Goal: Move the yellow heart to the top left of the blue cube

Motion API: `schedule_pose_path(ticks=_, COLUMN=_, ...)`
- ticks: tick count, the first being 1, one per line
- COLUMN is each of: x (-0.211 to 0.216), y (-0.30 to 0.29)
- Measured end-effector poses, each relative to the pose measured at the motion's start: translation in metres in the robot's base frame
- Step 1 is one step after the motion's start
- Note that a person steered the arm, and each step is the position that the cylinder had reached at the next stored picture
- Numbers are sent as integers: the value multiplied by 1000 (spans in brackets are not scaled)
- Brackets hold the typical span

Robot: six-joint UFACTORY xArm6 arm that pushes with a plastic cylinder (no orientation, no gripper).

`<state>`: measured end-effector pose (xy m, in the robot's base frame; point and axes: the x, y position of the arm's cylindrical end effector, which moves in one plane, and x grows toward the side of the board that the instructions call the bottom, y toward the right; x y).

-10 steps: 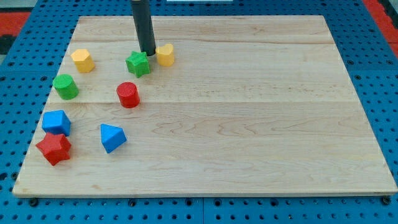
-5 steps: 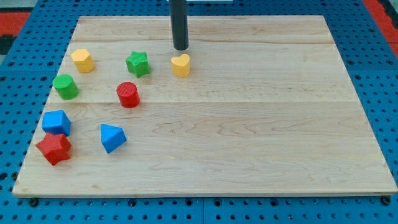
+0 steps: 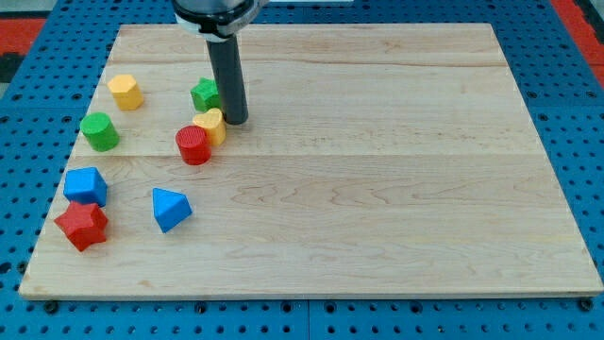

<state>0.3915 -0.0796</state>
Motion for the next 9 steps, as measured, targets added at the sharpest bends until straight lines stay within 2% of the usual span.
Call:
schedule_pose_path(ticks=1, x=12, y=-7)
schedule_pose_path(ticks=4, x=-26, y=-86)
schedule_pose_path(ticks=5, x=14, y=-93)
schedule_pose_path(ticks=7, x=54, y=-82)
schedule_pose_path(ticks=9, x=50, y=-135)
